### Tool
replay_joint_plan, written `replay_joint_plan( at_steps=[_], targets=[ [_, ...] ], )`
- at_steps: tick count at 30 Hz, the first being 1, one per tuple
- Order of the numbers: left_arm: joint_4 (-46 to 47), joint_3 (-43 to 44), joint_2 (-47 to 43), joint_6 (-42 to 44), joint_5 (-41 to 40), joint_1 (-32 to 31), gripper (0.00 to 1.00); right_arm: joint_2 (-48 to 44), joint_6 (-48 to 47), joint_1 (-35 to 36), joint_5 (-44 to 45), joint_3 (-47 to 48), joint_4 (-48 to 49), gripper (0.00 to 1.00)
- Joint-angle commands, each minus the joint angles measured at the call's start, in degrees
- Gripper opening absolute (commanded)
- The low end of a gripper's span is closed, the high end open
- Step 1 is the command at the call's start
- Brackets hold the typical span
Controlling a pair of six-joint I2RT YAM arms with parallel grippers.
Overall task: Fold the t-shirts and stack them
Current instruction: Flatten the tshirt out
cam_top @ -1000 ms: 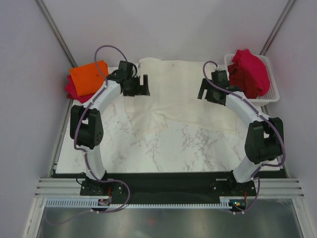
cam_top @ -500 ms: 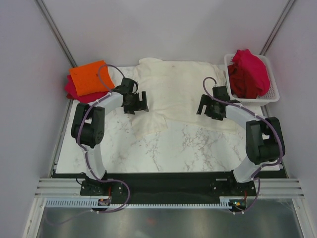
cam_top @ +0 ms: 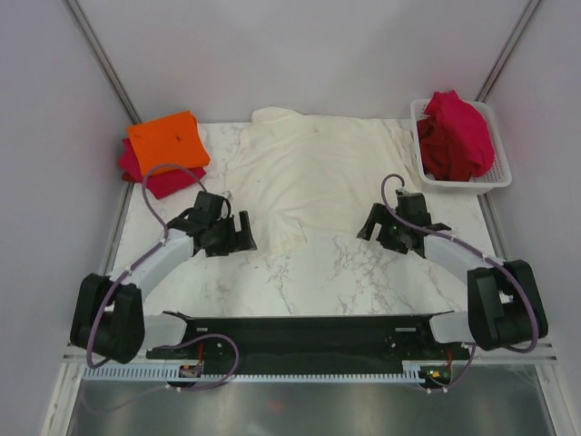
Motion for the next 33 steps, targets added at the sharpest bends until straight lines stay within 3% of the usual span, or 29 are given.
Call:
replay_joint_plan(
  at_steps=[1, 3, 6, 7, 8, 9, 15, 18, 33],
  targets=[
    [0.7, -3.5, -10.5, -2.3, -0.4, -0.2, 0.96, -8.7, 3.1, 1.6, -2.4, -5.3, -5.3, 0.98],
    [0.7, -5.4, -18.3, -2.3, -0.4, -0.7, 0.96, -15.6, 4.7, 3.2, -2.7, -7.4, -7.7, 0.98],
    [0.7, -2.3, -22.6, -2.3, -0.4, -1.9, 0.96, -23.1, 5.3, 4.6, -1.6, -5.1, -11.9, 0.98],
    [0.7, -1.3, -21.9, -2.3, -0.4, -2.0, 0.96, -23.1, 5.2, 4.6, -0.9, -3.6, -12.9, 0.98],
    [-6.0, -0.4, -20.6, -3.6, -0.8, -2.0, 0.96, -23.5, 4.7, 4.7, -0.2, -2.0, -13.6, 0.98],
    [-6.0, 0.6, -16.7, -7.7, -7.2, -2.0, 0.95, -23.3, 3.2, 4.7, 0.5, 1.7, -14.4, 0.98],
    [-2.0, 0.8, -5.6, -11.5, -10.2, -1.9, 0.88, -20.1, -1.5, 4.7, 3.0, 12.5, -21.4, 0.98],
    [2.3, -1.7, -2.3, -11.5, -9.4, -1.8, 0.86, -21.6, -1.8, 4.7, 2.9, 12.4, -22.0, 0.98],
    [2.3, -4.0, 11.1, -11.5, -9.4, -4.0, 0.86, -21.1, -3.6, 4.7, 3.5, 8.9, -21.6, 0.98]
  ],
)
